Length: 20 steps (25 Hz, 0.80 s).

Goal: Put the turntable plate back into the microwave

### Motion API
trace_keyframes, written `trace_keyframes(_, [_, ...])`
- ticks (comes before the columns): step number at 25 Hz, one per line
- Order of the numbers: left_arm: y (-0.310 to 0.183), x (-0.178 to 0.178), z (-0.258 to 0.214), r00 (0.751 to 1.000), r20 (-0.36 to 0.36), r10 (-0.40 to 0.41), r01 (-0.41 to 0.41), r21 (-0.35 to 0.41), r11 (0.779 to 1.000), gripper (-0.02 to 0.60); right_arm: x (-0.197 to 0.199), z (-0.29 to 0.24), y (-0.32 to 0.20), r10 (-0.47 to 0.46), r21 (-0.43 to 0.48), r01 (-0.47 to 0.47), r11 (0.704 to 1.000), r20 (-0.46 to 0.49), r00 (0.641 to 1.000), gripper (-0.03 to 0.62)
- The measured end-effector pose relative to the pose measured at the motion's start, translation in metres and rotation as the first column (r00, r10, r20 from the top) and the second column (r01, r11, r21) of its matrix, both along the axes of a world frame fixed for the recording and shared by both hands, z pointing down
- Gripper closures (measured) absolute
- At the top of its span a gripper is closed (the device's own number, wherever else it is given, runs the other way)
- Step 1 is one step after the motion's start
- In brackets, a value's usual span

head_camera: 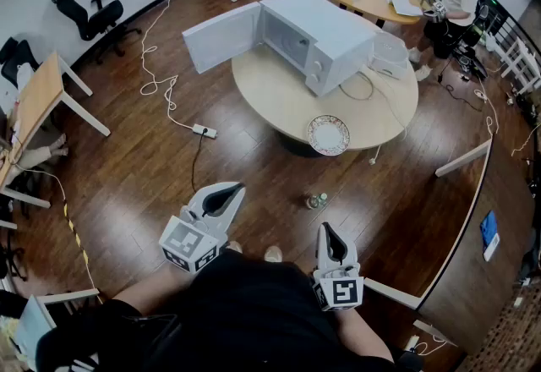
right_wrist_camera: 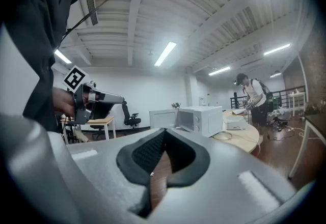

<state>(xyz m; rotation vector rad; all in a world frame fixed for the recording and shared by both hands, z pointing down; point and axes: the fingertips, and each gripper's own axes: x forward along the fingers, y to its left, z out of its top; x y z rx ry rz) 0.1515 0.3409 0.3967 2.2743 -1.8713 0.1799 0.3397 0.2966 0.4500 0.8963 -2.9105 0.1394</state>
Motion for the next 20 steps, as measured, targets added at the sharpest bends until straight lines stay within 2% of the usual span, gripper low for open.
trace_keyframes(4, [-0.007,0.017,0.006,1.000,-0.023,-0.006,0.005,-0.019,1.000,0.577,0.005,0.010,-0.017,-0.003,-0.043,0.002,0.999,-0.006,1.000,0.594])
trace_keyframes(7, [-0.005,0.018,0.009,1.000,0.001,-0.022,0.022,-0.014,1.000,0.577,0.005,0.013,-0.019,-0.039,-0.042,0.039,0.998,-0.013,0.999,0.594])
trace_keyframes(10, [0.001,0.008,0.013,0.998,0.006,-0.060,0.060,-0.031,0.998,0.577,-0.004,0.017,-0.020,-0.061,-0.068,0.062,0.996,0.015,0.998,0.594])
trace_keyframes(14, [0.006,-0.013,0.011,0.994,0.024,-0.106,0.107,-0.037,0.994,0.577,-0.012,0.025,-0.029,-0.065,-0.067,0.064,0.996,-0.017,0.998,0.594])
trace_keyframes(17, [-0.004,-0.030,0.000,0.992,0.054,-0.112,0.112,0.001,0.994,0.577,-0.027,0.019,-0.039,-0.067,-0.048,0.066,0.997,-0.014,0.998,0.594])
trace_keyframes(20, [-0.014,-0.045,0.004,0.994,0.051,-0.101,0.102,0.000,0.995,0.577,-0.041,0.017,-0.046,-0.062,-0.030,0.061,0.998,-0.021,0.998,0.594])
